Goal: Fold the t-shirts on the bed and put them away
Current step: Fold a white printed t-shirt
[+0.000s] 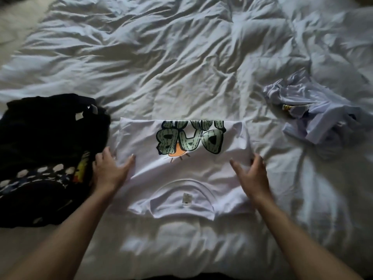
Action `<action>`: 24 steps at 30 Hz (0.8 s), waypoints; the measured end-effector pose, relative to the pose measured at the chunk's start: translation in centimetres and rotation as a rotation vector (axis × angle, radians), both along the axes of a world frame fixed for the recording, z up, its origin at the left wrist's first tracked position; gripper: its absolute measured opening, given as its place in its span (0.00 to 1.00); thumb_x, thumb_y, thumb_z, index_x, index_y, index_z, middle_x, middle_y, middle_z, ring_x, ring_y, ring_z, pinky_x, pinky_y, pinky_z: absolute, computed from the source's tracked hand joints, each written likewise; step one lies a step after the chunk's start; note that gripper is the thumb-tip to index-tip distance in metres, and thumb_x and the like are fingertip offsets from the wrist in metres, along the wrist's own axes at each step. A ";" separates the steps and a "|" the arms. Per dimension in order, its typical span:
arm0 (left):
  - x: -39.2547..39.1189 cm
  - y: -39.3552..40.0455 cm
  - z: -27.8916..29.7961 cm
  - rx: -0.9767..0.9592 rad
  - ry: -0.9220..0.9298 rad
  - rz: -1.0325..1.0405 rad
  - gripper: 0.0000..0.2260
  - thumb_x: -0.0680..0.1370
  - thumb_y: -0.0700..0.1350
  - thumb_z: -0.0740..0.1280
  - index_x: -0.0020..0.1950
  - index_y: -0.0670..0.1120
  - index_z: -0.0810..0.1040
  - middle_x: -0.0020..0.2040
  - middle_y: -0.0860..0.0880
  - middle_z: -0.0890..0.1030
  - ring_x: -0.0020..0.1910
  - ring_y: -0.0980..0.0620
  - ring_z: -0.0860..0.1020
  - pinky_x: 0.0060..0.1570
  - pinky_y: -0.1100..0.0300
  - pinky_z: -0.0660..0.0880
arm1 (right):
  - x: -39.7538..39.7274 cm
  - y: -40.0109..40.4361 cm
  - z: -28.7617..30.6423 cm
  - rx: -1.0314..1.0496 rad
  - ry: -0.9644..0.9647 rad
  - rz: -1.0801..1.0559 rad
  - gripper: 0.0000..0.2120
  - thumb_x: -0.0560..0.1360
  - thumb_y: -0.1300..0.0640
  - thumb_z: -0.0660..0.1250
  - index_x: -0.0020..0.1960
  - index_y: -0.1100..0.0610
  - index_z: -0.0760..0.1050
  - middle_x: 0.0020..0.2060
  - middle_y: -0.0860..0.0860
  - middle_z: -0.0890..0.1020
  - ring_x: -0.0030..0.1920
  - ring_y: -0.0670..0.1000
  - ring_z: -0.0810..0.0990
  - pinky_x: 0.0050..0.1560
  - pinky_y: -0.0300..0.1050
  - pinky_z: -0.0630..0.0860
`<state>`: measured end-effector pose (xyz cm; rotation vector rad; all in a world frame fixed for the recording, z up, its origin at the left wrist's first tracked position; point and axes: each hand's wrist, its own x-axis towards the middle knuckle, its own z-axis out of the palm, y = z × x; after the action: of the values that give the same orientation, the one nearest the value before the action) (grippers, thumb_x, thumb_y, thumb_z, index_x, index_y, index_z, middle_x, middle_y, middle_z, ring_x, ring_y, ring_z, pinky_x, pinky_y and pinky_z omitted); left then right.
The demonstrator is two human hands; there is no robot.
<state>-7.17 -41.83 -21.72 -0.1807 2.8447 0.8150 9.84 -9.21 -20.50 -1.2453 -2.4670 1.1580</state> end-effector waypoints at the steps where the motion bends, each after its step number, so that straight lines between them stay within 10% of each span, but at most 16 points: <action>1: -1.5 0.5 -0.4 0.055 -0.003 0.006 0.31 0.74 0.60 0.71 0.68 0.40 0.71 0.63 0.36 0.74 0.61 0.36 0.73 0.59 0.47 0.70 | -1.6 0.9 -0.1 -0.029 0.001 -0.022 0.44 0.66 0.33 0.71 0.70 0.61 0.65 0.64 0.62 0.74 0.64 0.62 0.74 0.62 0.57 0.73; 10: -11.4 4.5 -0.8 0.293 0.065 -0.030 0.13 0.77 0.52 0.70 0.50 0.42 0.80 0.48 0.42 0.83 0.49 0.43 0.80 0.47 0.54 0.73 | -11.0 7.3 -1.0 -0.056 0.018 -0.019 0.15 0.75 0.48 0.71 0.47 0.60 0.76 0.41 0.55 0.78 0.45 0.55 0.77 0.45 0.47 0.70; 17: -15.0 4.7 -2.4 0.464 0.110 0.101 0.17 0.80 0.52 0.65 0.43 0.39 0.77 0.39 0.42 0.77 0.41 0.48 0.73 0.42 0.56 0.67 | -13.0 9.1 -1.6 -0.014 0.156 -0.084 0.19 0.77 0.47 0.68 0.34 0.57 0.69 0.30 0.52 0.73 0.35 0.52 0.71 0.40 0.46 0.66; 21: -14.6 5.3 -2.4 0.449 0.084 0.132 0.16 0.82 0.51 0.63 0.39 0.41 0.74 0.39 0.43 0.75 0.42 0.48 0.72 0.37 0.57 0.66 | -13.3 8.9 -0.9 -0.457 0.250 -0.261 0.14 0.79 0.51 0.66 0.50 0.63 0.78 0.42 0.58 0.81 0.45 0.56 0.79 0.47 0.47 0.75; 24: -15.1 5.3 -1.8 0.537 0.026 0.184 0.12 0.82 0.47 0.63 0.44 0.41 0.78 0.43 0.41 0.79 0.45 0.45 0.76 0.38 0.66 0.72 | -13.2 9.2 1.3 -0.806 0.206 -0.265 0.11 0.78 0.51 0.65 0.44 0.59 0.76 0.37 0.56 0.81 0.40 0.56 0.79 0.42 0.47 0.76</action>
<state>-22.26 -36.50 -23.48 -0.3561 2.5388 1.5854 -3.36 -0.05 -19.24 -1.4469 -1.6384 2.1572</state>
